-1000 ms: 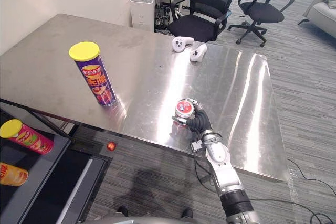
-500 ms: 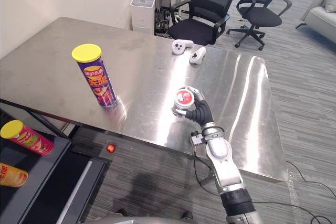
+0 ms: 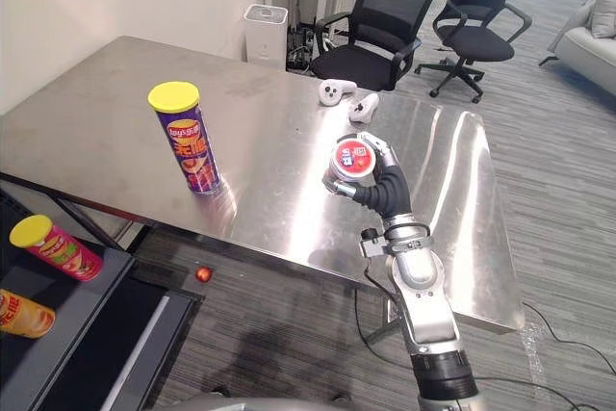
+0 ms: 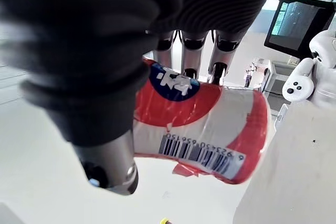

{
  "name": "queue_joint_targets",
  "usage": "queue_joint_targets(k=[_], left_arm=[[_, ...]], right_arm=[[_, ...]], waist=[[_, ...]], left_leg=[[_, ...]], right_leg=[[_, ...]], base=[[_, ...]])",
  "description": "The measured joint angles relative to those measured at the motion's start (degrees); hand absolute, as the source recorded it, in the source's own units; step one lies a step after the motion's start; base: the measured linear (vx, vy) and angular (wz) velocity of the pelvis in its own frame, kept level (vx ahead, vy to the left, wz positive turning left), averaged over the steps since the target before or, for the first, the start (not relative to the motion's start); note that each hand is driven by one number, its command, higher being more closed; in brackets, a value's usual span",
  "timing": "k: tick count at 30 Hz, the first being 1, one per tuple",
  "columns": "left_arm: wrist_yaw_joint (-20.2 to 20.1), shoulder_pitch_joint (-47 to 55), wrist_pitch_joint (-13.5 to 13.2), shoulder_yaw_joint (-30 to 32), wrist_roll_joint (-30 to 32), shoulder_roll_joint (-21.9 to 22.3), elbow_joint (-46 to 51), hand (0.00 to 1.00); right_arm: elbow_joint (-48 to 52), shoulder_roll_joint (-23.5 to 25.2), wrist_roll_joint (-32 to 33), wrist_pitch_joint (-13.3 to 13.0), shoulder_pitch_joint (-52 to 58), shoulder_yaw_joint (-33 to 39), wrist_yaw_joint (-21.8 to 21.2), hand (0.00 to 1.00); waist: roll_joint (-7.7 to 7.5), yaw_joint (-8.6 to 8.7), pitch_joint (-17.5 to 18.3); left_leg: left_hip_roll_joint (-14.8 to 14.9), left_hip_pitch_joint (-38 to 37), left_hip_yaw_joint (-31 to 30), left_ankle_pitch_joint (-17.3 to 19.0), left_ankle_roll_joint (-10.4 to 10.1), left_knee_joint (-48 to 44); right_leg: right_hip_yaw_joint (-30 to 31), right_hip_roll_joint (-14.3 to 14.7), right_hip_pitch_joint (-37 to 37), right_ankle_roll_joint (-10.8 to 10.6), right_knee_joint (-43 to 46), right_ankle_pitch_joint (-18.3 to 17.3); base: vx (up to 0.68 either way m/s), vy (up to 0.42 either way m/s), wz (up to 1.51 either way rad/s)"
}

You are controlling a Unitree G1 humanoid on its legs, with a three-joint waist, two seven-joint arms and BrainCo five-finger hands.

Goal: Put the gum and the chips on the shelf.

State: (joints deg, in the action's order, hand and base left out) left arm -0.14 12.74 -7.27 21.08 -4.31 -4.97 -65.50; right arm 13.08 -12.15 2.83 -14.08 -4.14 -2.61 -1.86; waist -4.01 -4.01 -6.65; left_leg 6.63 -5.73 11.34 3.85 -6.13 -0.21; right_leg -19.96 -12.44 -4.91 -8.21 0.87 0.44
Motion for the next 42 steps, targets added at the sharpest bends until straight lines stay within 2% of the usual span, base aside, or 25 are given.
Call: queue_joint_targets(k=[3, 6, 9, 10, 11, 12, 13, 15, 16, 17, 18, 19, 20, 21, 22, 23, 25, 30, 34, 35, 36, 37, 38, 41, 42], left_arm=[[0.0, -0.2, 0.2, 1.3, -2.2, 0.4, 0.1, 0.00], [0.1, -0.3, 0.2, 1.2, -4.5, 0.7, 0.1, 0.00], [0.2, -0.5, 0.2, -0.1, -4.5, 1.2, 0.3, 0.00], [0.4, -0.4, 0.2, -0.6, -4.4, 1.6, 0.7, 0.00], [0.4, -0.3, 0.4, -0.6, -4.4, 2.2, 0.5, 0.00], [0.4, -0.4, 0.4, -0.4, -4.5, 2.1, 0.2, 0.00], [0.9, -1.3, 0.4, 0.5, -4.6, 1.5, -0.6, 0.00], [1.3, -1.3, 0.5, 2.4, -4.8, 3.3, -0.7, 0.00], [1.6, 0.2, 0.5, 3.1, -5.2, 4.0, -0.6, 0.00], [1.7, 0.8, 0.6, 2.8, -5.6, 4.6, -0.3, 0.00], [1.8, 0.6, 0.4, 2.4, -5.6, 4.7, 0.7, 0.00], [1.8, 0.0, 0.1, 2.8, -5.6, 3.5, 2.2, 0.00], [1.9, -2.5, 0.6, 5.1, -5.5, 2.7, 1.3, 0.00], [1.9, -2.6, 0.6, 5.3, -5.4, 3.0, 1.3, 0.00], [1.8, -2.5, 0.4, 5.4, -4.3, 3.9, 1.0, 0.00], [1.7, -2.3, 0.5, 5.4, -3.4, 4.9, 0.5, 0.00], [1.8, -1.8, 0.7, 5.1, -2.3, 4.8, 0.1, 0.00], [2.2, -1.6, 0.5, 2.3, -1.0, 3.5, -0.2, 0.00], [2.2, -1.8, 0.3, -0.9, -1.1, 2.4, -0.9, 0.00], [2.2, -2.1, 0.2, -1.6, -1.1, 2.1, -1.4, 0.00], [2.2, -2.2, 0.2, -1.8, -1.1, 2.0, -1.6, 0.00], [2.3, -2.3, 0.2, -3.1, -1.1, 1.4, -1.7, 0.00], [2.3, -2.7, 0.1, -4.7, -1.1, 0.3, -1.7, 0.00], [2.5, -3.0, 0.1, -5.0, -1.2, -1.5, -2.0, 0.00], [2.5, -3.0, 0.1, -4.9, -1.3, -1.5, -2.0, 0.00]], right_arm=[[-0.6, 0.4, 0.9, 0.0, 0.0, -0.3, 0.0, 1.00], [-1.6, 0.5, 2.3, 0.0, -0.6, -1.6, 0.1, 1.00], [-3.0, 0.6, 2.7, 0.0, -2.5, -2.5, 0.2, 1.00], [-3.1, 0.2, 2.7, 0.0, -4.2, -2.5, 0.4, 1.00], [-3.2, -0.2, 2.7, 0.0, -5.4, -2.4, 0.5, 1.00], [-3.1, -0.2, 2.7, 0.0, -5.6, -2.4, 0.7, 1.00], [-3.2, -0.3, 2.7, -0.3, -6.0, -1.6, 1.5, 1.00], [-5.1, -0.1, 2.2, -0.3, -7.1, 0.6, 3.2, 1.00], [-5.0, 0.1, 2.1, -0.2, -6.7, 2.0, 4.3, 1.00], [-4.4, -0.4, 2.1, -0.5, -6.1, 3.9, 5.2, 1.00], [-4.5, -0.5, 2.1, -0.6, -6.0, 5.5, 5.5, 1.00], [-4.4, -0.1, 1.6, -0.5, -4.8, 8.1, 6.1, 1.00], [-4.1, 0.2, 1.5, -0.5, -3.9, 10.1, 6.3, 1.00], [-4.1, 0.2, 1.5, -0.4, -3.2, 10.8, 6.5, 1.00], [-4.0, 0.5, 1.5, -0.3, -1.7, 12.5, 6.7, 1.00], [-3.8, 0.6, 1.5, -0.3, -0.6, 14.0, 6.7, 1.00], [-2.0, 1.1, 0.9, -0.3, 0.9, 14.5, 6.6, 1.00], [0.6, 3.1, -0.7, -0.4, 1.6, 13.6, 6.7, 1.00], [0.1, 3.1, -2.6, -0.3, 1.7, 13.3, 7.8, 1.00], [-0.5, 2.9, -2.8, -0.3, 1.7, 13.3, 8.1, 1.00], [-0.5, 2.9, -2.8, -0.3, 1.7, 13.3, 8.1, 1.00], [-0.7, 2.9, -2.8, -0.3, 1.7, 13.2, 8.2, 1.00], [-1.2, 2.9, -2.9, -0.3, 1.8, 12.6, 7.6, 1.00], [-0.5, 3.0, -3.1, -0.2, 3.7, 11.7, 6.6, 1.00], [-0.2, 3.0, -3.2, -0.3, 4.3, 11.6, 6.5, 1.00]], waist=[[0.59, -0.91, -0.3], [1.34, -1.23, -0.7], [2.55, -1.34, -1.1], [3.90, -2.04, -1.7], [5.07, -3.14, -2.1], [5.00, -3.48, -2.0], [3.72, -2.91, -1.9], [4.44, -3.12, -2.4], [5.39, -2.97, -2.2], [7.53, -1.67, -1.0], [7.75, -1.03, -0.8], [5.24, -0.07, 0.6], [5.19, 0.49, 0.2], [5.15, 0.58, 0.0], [5.85, 1.22, 0.1], [6.66, 2.13, 0.4], [7.90, 2.20, 1.0], [6.37, 1.86, 0.5], [6.35, 2.17, 0.4], [6.35, 2.25, 0.4], [6.31, 2.25, 0.4], [5.76, 2.25, 0.1], [5.30, 2.30, -0.3], [4.10, 2.57, -0.4], [4.00, 2.63, -0.5]], left_leg=[[1.0, 4.6, -2.6, 2.7, 0.0, -7.4], [1.3, 7.9, -7.0, 2.2, -0.3, -9.6], [0.8, 11.7, -14.2, -3.0, -1.1, -5.5], [1.2, 12.5, -15.5, -4.1, -0.9, -2.9], [2.9, 13.3, -12.2, -2.8, 1.6, -0.8], [3.5, 13.7, -8.7, -1.0, 5.2, -0.3], [4.5, 16.0, -1.5, 1.1, 10.8, -3.3], [7.1, 18.9, 8.7, -0.5, 13.1, -18.3], [7.8, 16.8, 13.3, -2.5, 13.2, -24.5], [7.5, 16.7, 16.6, -4.0, 11.5, -22.4], [6.7, 16.7, 17.2, -5.9, 12.0, -19.7], [2.0, 14.6, 15.5, -12.5, 10.7, -7.0], [4.4, 14.8, 19.8, -4.4, 10.4, -14.8], [5.8, 14.3, 21.6, -2.2, 8.4, -17.6], [6.1, 10.9, 23.3, -0.8, 5.1, -15.8], [4.6, 9.0, 22.8, -1.0, 3.2, -9.7], [2.6, 7.3, 23.2, -1.5, 3.4, -1.7], [-1.8, 7.8, 20.3, -4.7, 5.7, 4.8], [-4.9, 7.5, 17.0, -5.5, 7.4, 6.0], [-6.0, 7.3, 14.8, -4.9, 8.1, 6.0], [-6.2, 7.2, 14.3, -4.8, 8.3, 6.0], [-7.2, 6.7, 12.3, -4.6, 8.8, 6.0], [-7.3, 6.8, 9.5, -4.7, 9.3, 5.8], [-7.4, 6.4, 3.9, -4.8, 9.2, 6.0], [-7.7, 6.2, 2.9, -4.8, 9.2, 6.0]], right_leg=[[-1.6, 0.0, 0.6, 0.1, 2.2, -1.6], [-5.4, 0.5, 0.3, 0.4, 2.2, -1.8], [-13.3, 0.8, 0.8, 1.2, 2.7, -2.8], [-15.7, 0.9, 1.8, 2.5, 4.9, -3.6], [-17.8, 1.6, 2.2, 3.0, 5.2, -3.8], [-18.9, 1.9, 2.2, 3.2, 3.9, -3.4], [-22.0, 1.7, 1.0, 4.1, -0.1, -2.8], [-25.2, -0.8, 1.4, 5.0, 2.5, -3.4], [-26.5, -1.4, 0.5, 4.5, 3.9, -3.2], [-29.1, -1.3, 0.6, 4.6, 5.5, -3.4], [-30.0, -1.6, 0.9, 5.1, 5.8, -3.6], [-30.9, -0.9, 2.1, 6.0, 0.8, -3.8], [-35.0, 0.2, 1.3, 5.3, -0.4, -1.6], [-36.4, 0.4, 1.3, 5.4, 0.2, -1.7], [-39.3, 0.6, 0.7, 5.5, 0.9, -1.7], [-42.2, 0.8, 0.0, 5.4, 1.2, -1.7], [-45.3, 0.9, -0.4, 5.0, 1.3, -1.4], [-50.1, -1.1, -0.5, 4.2, 0.5, 1.5], [-52.6, -6.1, -1.6, 4.2, 6.5, 1.5], [-52.7, -9.0, -2.1, 5.4, 11.3, 0.8], [-52.1, -9.7, -2.0, 5.9, 12.7, 0.4], [-45.2, -12.7, -0.4, 9.1, 18.6, -1.2], [-26.8, -11.3, 5.0, 9.2, 23.6, -5.6], [-5.4, -2.9, 9.0, 6.5, 23.9, -9.1], [-3.3, -1.7, 9.5, 6.3, 23.6, -9.4]], base=[[-0.08, -0.026, 0.28], [-0.08, -0.050, 0.71], [-0.15, -0.088, 1.34], [-0.17, -0.090, 0.82], [-0.20, -0.120, 0.92], [-0.15, -0.141, 1.18], [-0.14, -0.081, 1.26], [-0.07, 0.015, 0.89], [0.02, 0.051, 0.87], [0.01, 0.041, 1.11], [-0.10, 0.025, 1.51], [-0.16, -0.021, 1.63], [-0.16, -0.056, 1.54], [-0.12, -0.044, 1.44], [-0.12, 0.063, 1.26], [-0.17, 0.177, 1.20], [-0.18, 0.229, 0.87], [-0.14, 0.162, 0.56], [-0.06, 0.121, 0.43], [0.00, 0.116, 0.59], [0.04, 0.158, 0.69], [0.07, 0.188, 0.73], [0.08, 0.164, 0.87], [0.05, 0.023, 0.97], [0.10, -0.024, 1.11]])
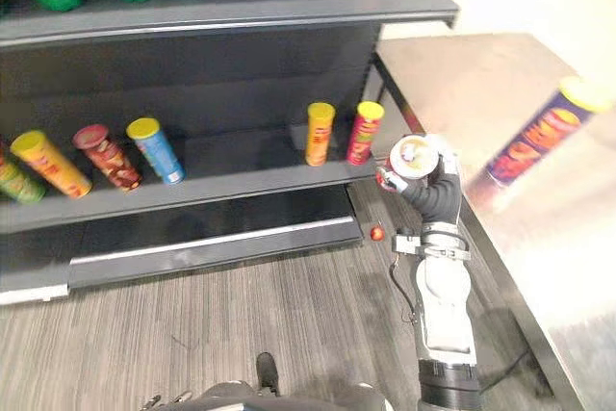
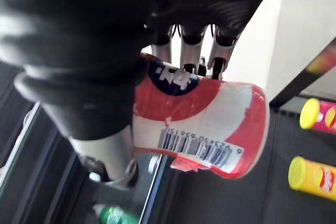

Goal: Put the gum and the chips on the shelf.

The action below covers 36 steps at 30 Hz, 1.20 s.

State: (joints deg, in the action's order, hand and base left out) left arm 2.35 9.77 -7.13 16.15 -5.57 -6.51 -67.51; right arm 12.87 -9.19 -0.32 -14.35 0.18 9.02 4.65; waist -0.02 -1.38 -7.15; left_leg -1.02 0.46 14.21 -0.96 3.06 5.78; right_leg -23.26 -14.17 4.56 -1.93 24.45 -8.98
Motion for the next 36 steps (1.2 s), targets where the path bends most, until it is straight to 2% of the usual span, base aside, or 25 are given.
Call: queue_joint_targets(k=[1, 4, 6, 7, 8, 10, 12, 14, 17, 22, 30, 34, 36], left_arm=[[0.0, 0.0, 0.0, 0.0, 0.0, -0.1, -0.2, 0.00], [0.0, 0.1, 0.0, 0.1, 0.0, -0.4, -0.4, 0.00], [-0.2, 0.1, 0.0, 0.1, 0.0, -0.6, -0.4, 0.00], [-0.3, 0.2, -0.1, 0.1, -0.2, -0.7, -0.4, 0.00], [-0.3, 0.1, 0.0, 1.0, -0.3, -0.6, -0.3, 0.00], [-0.4, 0.0, -0.2, 2.2, -0.4, 0.4, -0.2, 0.00], [-0.6, 0.2, -0.1, 2.3, -0.5, 1.0, -0.3, 0.00], [-0.8, 0.3, -0.1, 2.3, -0.5, 1.1, -0.3, 0.00], [-1.0, 0.2, -0.1, 2.3, -0.6, 0.9, -0.2, 0.00], [-1.1, 0.1, -0.1, 2.0, -0.6, 0.8, 0.6, 0.00], [-1.3, 0.4, -0.2, -1.3, -0.5, 0.2, 2.0, 0.00], [-0.9, -1.0, -0.2, -3.7, -0.6, -0.1, 2.2, 0.00], [-0.7, -1.8, -0.3, -5.0, -0.7, -0.1, 2.6, 0.00]], right_arm=[[0.2, 0.0, -0.5, 0.0, 0.7, 0.0, -0.1, 1.00], [0.3, 0.0, -1.0, 0.0, 2.4, -0.4, -0.3, 1.00], [0.8, 0.3, -0.9, 0.0, 3.3, -0.6, -0.8, 1.00], [0.9, 0.4, -0.9, 0.0, 3.8, -1.0, -1.8, 1.00], [0.6, 0.3, -0.9, 0.1, 3.9, -1.1, -2.5, 1.00], [0.6, 0.3, -0.8, 0.1, 3.9, -1.5, -2.8, 1.00], [0.1, 0.2, -0.6, 0.1, 4.4, -1.8, -3.9, 1.00], [-0.4, 0.2, 0.6, 0.5, 4.9, -2.7, -4.7, 1.00], [-1.2, 0.2, 1.6, 0.5, 5.4, -4.6, -5.3, 1.00], [-5.8, 1.1, 1.4, 1.6, 4.9, -8.3, -6.2, 1.00], [-9.5, 1.3, 0.3, 1.7, -2.1, -16.1, -5.7, 1.00], [-11.3, 1.6, 0.3, 1.7, -9.9, -20.3, -4.7, 1.00], [-12.8, 2.3, 0.3, 1.7, -12.9, -20.9, -4.3, 1.00]], waist=[[-0.97, 0.20, 0.1], [-1.91, 0.29, 0.5], [-3.11, 0.44, 0.9], [-4.21, 0.35, 1.2], [-4.59, -0.02, 1.4], [-3.20, -0.36, 1.3], [-2.17, -0.30, 1.6], [-1.88, -0.25, 1.7], [-1.97, -0.09, 1.7], [-2.36, -0.24, 1.9], [-2.20, -0.31, 1.7], [-1.50, -0.50, -1.2], [-1.03, -1.29, -2.4]], left_leg=[[-0.5, -0.6, -2.3, -0.1, -0.2, 0.0], [-0.9, -1.1, -7.0, -0.5, -0.9, -0.3], [-1.6, -1.4, -9.2, -0.8, -1.3, -0.3], [-2.5, -1.9, -10.3, -0.7, -1.5, -0.3], [-2.2, -2.6, -11.0, -0.7, -2.1, -0.3], [-0.9, -2.8, -11.6, -0.6, -3.0, -0.2], [0.4, -2.7, -11.7, -0.1, -3.7, 0.0], [1.4, -2.7, -11.7, 0.1, -4.2, 0.0], [2.2, -2.7, -11.5, 0.5, -4.8, 0.1], [2.0, -2.9, -10.0, 0.5, -4.9, 0.0], [1.8, -2.6, -10.2, 0.2, -5.4, 0.0], [1.6, -0.7, -11.5, -1.3, -5.0, 0.1], [1.6, 0.6, -12.5, -2.0, -4.9, 0.1]], right_leg=[[3.6, 1.8, 0.4, -0.6, -0.9, -0.5], [10.4, 4.3, 2.5, -0.8, -3.0, -0.4], [11.1, 3.8, 2.2, -1.7, -6.3, 0.7], [10.9, 2.7, 0.8, -2.0, -9.7, 2.9], [10.3, 3.2, -1.4, -3.6, -12.2, 2.3], [8.7, 4.7, -3.9, -4.1, -15.9, 2.8], [7.8, 6.2, -4.9, -3.5, -17.8, 3.2], [7.4, 7.2, -5.7, -3.5, -18.9, 3.2], [7.0, 8.1, -6.7, -3.1, -20.9, 3.5], [6.7, 8.1, -7.3, -3.1, -22.1, 3.8], [6.1, 7.8, -7.5, -3.6, -22.6, 4.6], [4.5, 7.7, -6.4, -3.4, -22.4, 5.3], [3.5, 7.7, -5.3, -2.9, -22.4, 5.9]], base=[[0.15, -0.033, 1.05], [0.17, -0.034, 0.94], [0.16, -0.069, 0.80], [0.15, -0.117, 0.56], [0.15, -0.135, 0.41], [0.09, -0.140, 0.16], [0.07, -0.153, 0.07], [0.07, -0.151, 0.01], [0.08, -0.084, 0.00], [0.05, 0.000, 0.02], [-0.02, 0.003, 0.01], [-0.11, 0.003, 0.19], [-0.11, 0.013, 0.32]])
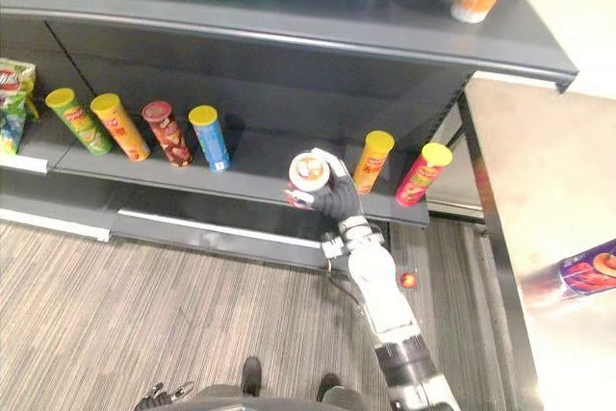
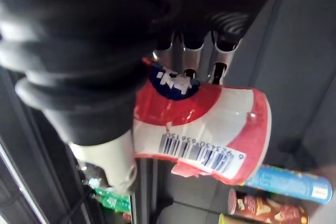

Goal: Put the gum and the chips on the shelf.

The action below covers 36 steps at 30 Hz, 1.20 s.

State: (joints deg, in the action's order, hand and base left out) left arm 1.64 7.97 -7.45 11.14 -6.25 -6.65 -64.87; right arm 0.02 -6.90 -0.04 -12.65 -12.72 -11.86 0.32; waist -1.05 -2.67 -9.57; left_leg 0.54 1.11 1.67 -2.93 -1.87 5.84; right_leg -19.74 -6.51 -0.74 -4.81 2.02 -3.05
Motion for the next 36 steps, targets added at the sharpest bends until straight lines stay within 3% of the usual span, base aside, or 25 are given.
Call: queue_joint_targets(k=[5, 7, 10, 15, 17, 23, 28, 36], left_arm=[[0.7, -2.5, -0.1, -2.9, -2.3, 0.0, 1.3, 0.00], [0.9, -3.5, -0.5, -3.9, -3.1, 0.1, 1.7, 0.00], [1.1, -4.9, -1.3, -5.7, -5.1, 0.3, 4.1, 0.00], [2.1, -8.2, -2.1, -9.3, -9.4, 0.1, 8.7, 0.00], [2.1, -8.5, -2.2, -11.5, -10.4, 0.2, 11.3, 0.00], [1.9, -8.3, -3.0, -14.2, -11.6, 0.1, 13.5, 0.00], [1.9, -8.4, -3.7, -15.3, -13.1, 0.0, 14.2, 0.00], [2.1, -8.4, -3.6, -15.4, -13.7, 0.3, 14.4, 0.00]], right_arm=[[-5.5, 1.2, 0.0, 0.7, -8.8, -2.1, 2.5, 1.00], [-6.7, 1.3, 0.0, 0.9, -12.0, -2.8, 3.3, 1.00], [-10.1, 1.8, 0.0, 1.2, -19.0, -2.2, 4.8, 1.00], [-14.7, 1.1, 0.0, 2.5, -28.4, 1.9, 8.3, 1.00], [-16.4, 0.6, 0.0, 2.7, -32.4, 4.9, 10.1, 1.00], [-20.2, -2.1, -1.9, 3.3, -40.1, 12.3, 15.3, 1.00], [-21.2, -4.4, -2.4, 4.7, -41.9, 16.0, 18.6, 1.00], [-18.3, -3.3, -2.6, 4.9, -37.4, 12.5, 18.9, 1.00]], waist=[[1.24, -2.64, -3.6], [2.01, -2.77, -5.0], [3.24, -3.96, -8.1], [4.57, -4.46, -12.7], [5.94, -5.59, -14.0], [7.86, -5.92, -15.6], [8.51, -7.02, -16.2], [8.49, -6.76, -16.2]], left_leg=[[-0.1, 4.3, -3.1, -2.4, 0.1, -0.1], [-0.1, 5.5, -4.3, -3.2, 0.1, -0.3], [-0.3, 7.8, -4.9, -4.4, -0.1, -0.4], [-1.9, 14.0, -7.3, -4.7, 0.1, -5.3], [-2.2, 16.6, -8.1, -4.7, 0.0, -6.6], [-2.5, 20.9, -8.2, -6.0, -0.4, -7.1], [-2.7, 22.8, -7.8, -6.8, -0.5, -6.9], [-1.5, 20.7, -6.7, -6.9, -0.3, -5.9]], right_leg=[[-2.8, 0.1, 3.0, 0.7, 0.3, 1.2], [-4.1, -0.1, 4.1, 0.9, 1.4, 1.1], [-4.6, -1.4, 8.1, 1.6, 6.4, -0.4], [-7.2, -4.9, 14.3, 2.1, 15.8, -4.4], [-7.9, -5.6, 16.6, 2.6, 18.0, -5.1], [-10.0, -8.2, 21.6, 3.1, 23.9, -8.1], [-10.1, -9.2, 24.6, 3.7, 27.0, -9.7], [-9.5, -7.8, 22.7, 3.7, 25.2, -9.8]], base=[[-0.08, 0.010, 0.30], [-0.05, 0.002, 0.28], [-0.06, 0.004, 0.14], [-0.07, -0.003, 0.39], [-0.08, -0.016, 0.18], [-0.07, -0.045, 0.29], [-0.01, -0.080, 0.07], [0.02, -0.072, -0.08]])
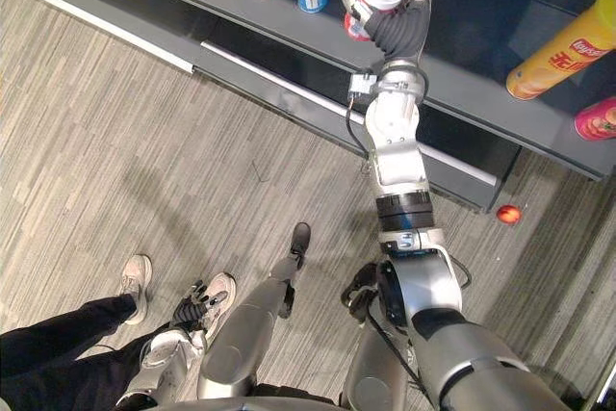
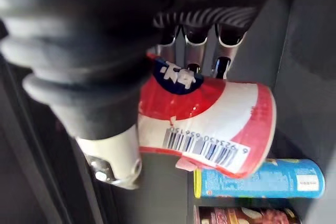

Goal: Put the gum and the chips on the shelf.

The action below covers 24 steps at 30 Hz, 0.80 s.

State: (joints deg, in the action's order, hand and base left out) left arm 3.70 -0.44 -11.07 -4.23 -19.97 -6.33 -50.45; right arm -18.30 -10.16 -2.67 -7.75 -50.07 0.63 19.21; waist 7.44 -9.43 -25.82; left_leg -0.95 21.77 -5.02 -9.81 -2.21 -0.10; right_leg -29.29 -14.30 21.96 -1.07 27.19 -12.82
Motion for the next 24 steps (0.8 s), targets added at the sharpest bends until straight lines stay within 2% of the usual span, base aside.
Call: queue_joint_targets(k=[3, 6, 8, 9, 12, 14, 24], left_arm=[[0.1, -0.2, 0.0, 0.7, 0.1, -0.1, -1.5, 0.00], [0.1, -0.2, 0.2, 2.4, 0.5, -0.2, -3.4, 0.00], [0.1, -0.2, 0.6, 3.7, 1.1, -0.8, -5.2, 0.00], [0.1, -0.3, 0.7, 4.3, 1.1, -0.8, -5.7, 0.00], [0.0, -0.2, 1.7, 5.8, 2.8, -2.0, -8.0, 0.00], [0.0, -0.3, 1.7, 6.6, 3.6, -2.3, -8.7, 0.00], [-0.1, -0.2, 2.6, 10.4, 5.5, -1.8, -10.6, 0.00]], right_arm=[[3.8, 1.6, -1.1, 0.0, 4.6, -6.2, -3.5, 1.00], [6.8, 2.6, -1.0, -0.1, 7.0, -10.7, -6.2, 1.00], [9.1, 3.2, -0.8, -0.3, 8.4, -13.0, -9.0, 1.00], [9.4, 3.3, -0.7, -0.4, 8.5, -12.9, -9.6, 1.00], [11.5, 3.2, 1.4, -1.0, 8.6, -12.9, -11.2, 1.00], [12.1, 2.1, 2.9, -1.3, 8.6, -12.6, -11.8, 1.00], [15.6, -2.6, 5.4, -1.3, 2.3, -12.3, -12.0, 1.00]], waist=[[-0.52, 0.28, 0.1], [-1.48, 1.42, 0.3], [-3.36, 1.55, 1.0], [-3.81, 1.67, 1.3], [-6.52, 2.96, 2.8], [-7.38, 3.81, 3.3], [-8.19, 4.56, 4.9]], left_leg=[[1.2, -2.1, 1.6, 0.7, -0.6, 0.2], [2.0, -3.8, 2.5, 0.8, -0.6, 1.2], [2.9, -5.8, 4.3, 0.9, -0.8, 2.2], [3.1, -6.3, 4.6, 0.9, -0.8, 2.5], [3.9, -8.3, 5.9, 0.9, -0.8, 4.0], [4.1, -9.0, 6.1, 0.9, -0.8, 4.2], [4.6, -11.3, 7.7, 1.0, -0.9, 5.2]], right_leg=[[1.0, 1.7, -2.2, 0.1, -2.4, 0.8], [1.7, 2.9, -3.5, 0.1, -4.2, 1.4], [3.3, 4.3, -4.6, 0.3, -5.9, 2.2], [3.5, 4.6, -5.0, 0.3, -6.5, 2.5], [4.7, 6.0, -6.5, 0.3, -8.8, 3.5], [4.8, 6.3, -7.6, 0.2, -9.9, 3.9], [6.3, 7.1, -8.5, 0.2, -10.3, 4.0]], base=[[0.02, -0.049, -0.25], [0.02, -0.047, -0.26], [0.02, -0.044, -0.43], [0.03, -0.043, -0.34], [0.04, -0.032, -0.25], [0.04, -0.010, -0.10], [0.02, -0.012, -0.09]])
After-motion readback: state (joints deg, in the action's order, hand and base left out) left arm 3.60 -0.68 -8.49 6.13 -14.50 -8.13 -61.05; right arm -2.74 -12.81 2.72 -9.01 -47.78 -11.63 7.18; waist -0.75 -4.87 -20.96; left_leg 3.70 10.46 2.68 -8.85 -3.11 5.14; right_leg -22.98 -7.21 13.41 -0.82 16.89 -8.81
